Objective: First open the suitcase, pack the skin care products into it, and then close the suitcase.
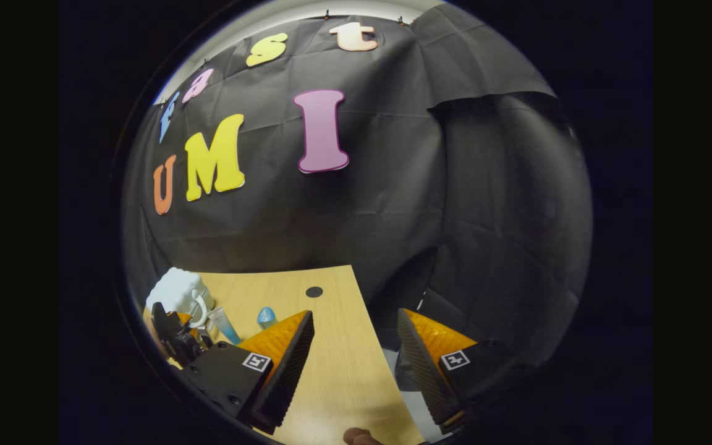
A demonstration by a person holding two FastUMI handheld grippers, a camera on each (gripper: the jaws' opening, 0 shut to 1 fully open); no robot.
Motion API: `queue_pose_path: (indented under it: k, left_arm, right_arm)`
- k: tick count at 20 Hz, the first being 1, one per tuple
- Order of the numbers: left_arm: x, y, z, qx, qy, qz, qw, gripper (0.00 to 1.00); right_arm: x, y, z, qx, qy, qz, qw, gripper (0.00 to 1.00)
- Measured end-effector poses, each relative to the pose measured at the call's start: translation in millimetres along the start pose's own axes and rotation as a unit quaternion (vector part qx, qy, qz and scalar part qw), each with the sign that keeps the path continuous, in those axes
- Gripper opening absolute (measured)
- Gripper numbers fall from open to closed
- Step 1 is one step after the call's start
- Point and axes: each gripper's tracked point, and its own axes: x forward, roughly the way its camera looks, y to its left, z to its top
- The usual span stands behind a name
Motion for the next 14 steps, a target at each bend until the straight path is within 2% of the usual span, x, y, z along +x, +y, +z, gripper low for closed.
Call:
queue_pose_path:
  k: [2,3,4,6,11,14]
  left_arm:
    - [-3,7,5,-0.019,-0.008,0.002,1.000,0.17]
    - [-2,12,5,-0.027,-0.012,0.005,1.000,0.08]
    - [-3,17,5,-0.044,-0.018,0.003,0.999,0.06]
    - [-10,35,3,-0.103,-0.028,0.002,0.994,0.03]
    - [-35,120,0,-0.226,-0.107,0.014,0.968,0.03]
    - [-56,171,-33,-0.269,-0.134,0.033,0.953,0.03]
  right_arm:
    - [-5,7,6,-0.003,-0.002,-0.001,1.000,0.81]
    - [-8,12,9,-0.005,-0.002,-0.001,1.000,0.81]
    - [-13,18,13,-0.006,-0.005,-0.002,1.000,0.81]
    - [-21,33,19,-0.015,-0.011,-0.008,1.000,0.81]
    - [-52,75,46,-0.017,-0.029,-0.025,0.999,0.81]
    - [-62,106,58,-0.024,-0.039,-0.039,0.998,0.81]
